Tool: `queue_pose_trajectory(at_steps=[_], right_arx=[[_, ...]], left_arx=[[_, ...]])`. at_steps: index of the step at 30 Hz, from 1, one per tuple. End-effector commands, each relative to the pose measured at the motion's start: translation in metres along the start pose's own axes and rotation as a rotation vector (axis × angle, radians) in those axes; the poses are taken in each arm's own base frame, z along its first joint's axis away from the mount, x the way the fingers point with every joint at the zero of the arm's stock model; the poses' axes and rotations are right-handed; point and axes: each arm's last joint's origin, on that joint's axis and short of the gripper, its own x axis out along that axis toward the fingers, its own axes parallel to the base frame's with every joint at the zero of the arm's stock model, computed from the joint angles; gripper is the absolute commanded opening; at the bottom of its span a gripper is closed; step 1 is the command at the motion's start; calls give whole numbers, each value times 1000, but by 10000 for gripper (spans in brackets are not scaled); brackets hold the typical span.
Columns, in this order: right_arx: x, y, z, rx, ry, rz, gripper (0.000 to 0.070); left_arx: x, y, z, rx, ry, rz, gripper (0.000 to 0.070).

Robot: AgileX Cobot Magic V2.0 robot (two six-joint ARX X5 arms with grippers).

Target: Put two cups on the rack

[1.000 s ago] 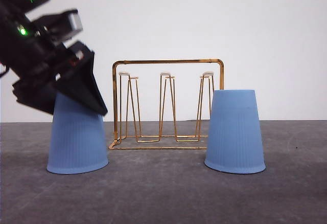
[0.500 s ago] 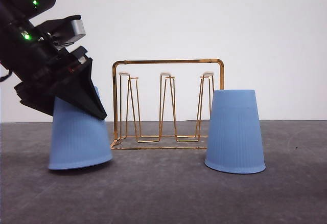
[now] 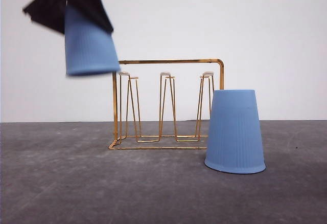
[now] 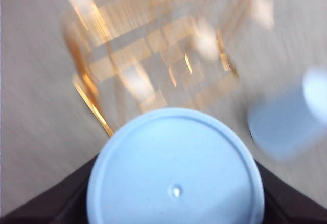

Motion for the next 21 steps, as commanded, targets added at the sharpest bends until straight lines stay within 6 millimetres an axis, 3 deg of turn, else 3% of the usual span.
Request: queue_pose_trajectory(at_steps=[1,5,10,21], right_arx=[[-1,0,3,-16,-13,-1,430],[-1,0,3,-16,-14,-1,429],[-1,0,4,-18,-21,-2,430],[-1,0,4,-20,-28,-3,430]], left_arx=[[-4,-1,13,-1,-56,23,261],[-6,0,25,20,-159,40,261],[6,3,29,8,-193,41,261],[68,14,14,-16,-72,27,264]])
